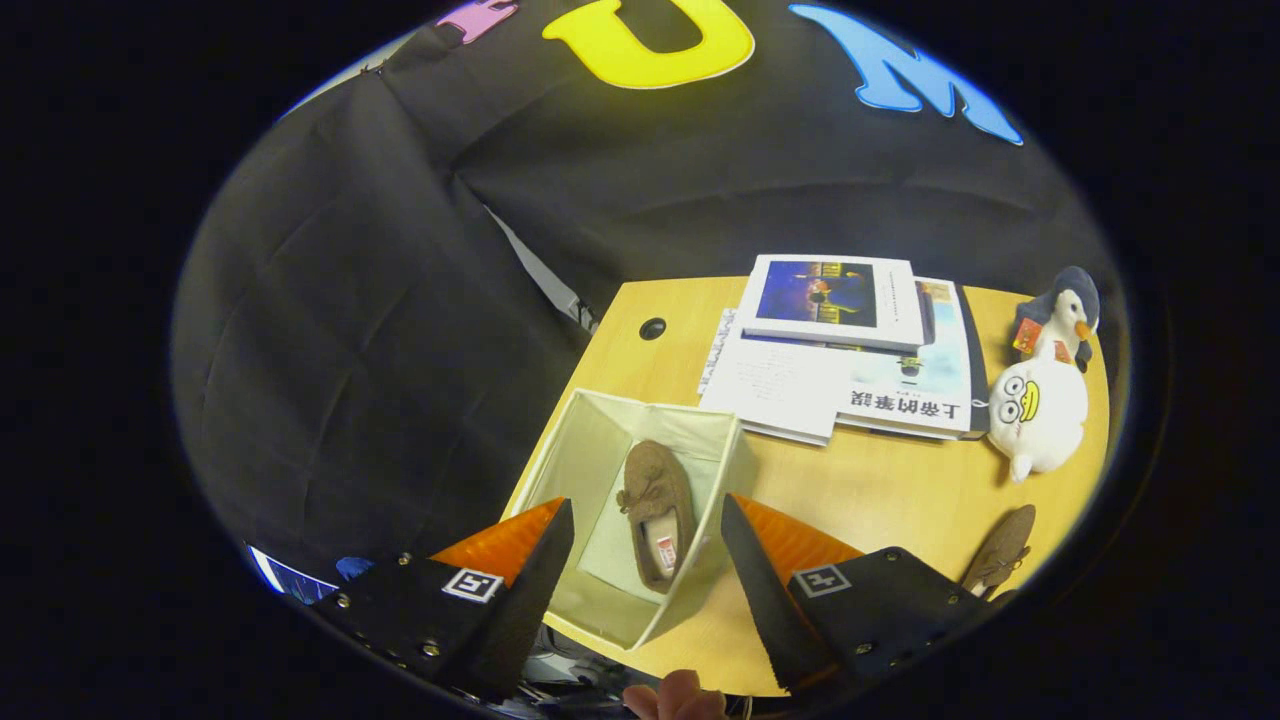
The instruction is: Open the storage box then place both shoes into the box .Put the left shoe in first, then the right shoe, with the right side of both shoes facing outward in a uniform manner.
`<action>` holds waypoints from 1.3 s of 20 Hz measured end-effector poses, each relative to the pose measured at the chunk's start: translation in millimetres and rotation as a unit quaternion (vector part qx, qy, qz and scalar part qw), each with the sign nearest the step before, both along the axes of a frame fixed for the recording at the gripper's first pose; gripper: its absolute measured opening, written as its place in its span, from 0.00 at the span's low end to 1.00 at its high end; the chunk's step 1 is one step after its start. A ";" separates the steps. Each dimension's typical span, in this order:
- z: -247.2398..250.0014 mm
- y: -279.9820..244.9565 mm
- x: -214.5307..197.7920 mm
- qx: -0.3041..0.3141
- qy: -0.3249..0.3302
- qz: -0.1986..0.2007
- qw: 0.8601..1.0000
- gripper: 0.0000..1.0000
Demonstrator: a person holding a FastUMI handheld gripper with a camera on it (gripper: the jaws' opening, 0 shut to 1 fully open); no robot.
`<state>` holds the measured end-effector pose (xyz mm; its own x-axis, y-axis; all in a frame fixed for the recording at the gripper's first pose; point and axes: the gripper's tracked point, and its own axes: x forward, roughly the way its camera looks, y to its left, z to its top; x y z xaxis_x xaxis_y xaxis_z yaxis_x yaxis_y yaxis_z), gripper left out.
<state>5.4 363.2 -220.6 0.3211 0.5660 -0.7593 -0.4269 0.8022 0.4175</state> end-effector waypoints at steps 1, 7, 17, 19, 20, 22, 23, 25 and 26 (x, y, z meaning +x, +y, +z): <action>3.7 -10.2 0.1 0.003 -0.003 -0.005 1.000 0.90; 18.3 -67.9 6.2 0.019 -0.010 -0.041 0.999 0.90; 9.5 -170.3 13.7 0.008 -0.031 -0.099 0.995 0.90; 4.0 -189.4 11.3 0.014 -0.027 -0.116 0.993 0.90; 1.4 -196.6 8.7 0.018 -0.022 -0.124 0.992 0.90; -3.8 -213.2 5.7 0.020 -0.020 -0.135 0.990 0.90; -8.2 -223.6 5.4 0.012 -0.023 -0.138 0.990 0.90; -17.4 -247.0 4.6 -0.009 -0.037 -0.143 0.989 0.90; -24.2 -260.6 3.3 -0.021 -0.039 -0.146 0.988 0.90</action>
<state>8.7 102.6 -244.7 0.5253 0.4098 -0.7457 -0.2047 0.9115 0.3567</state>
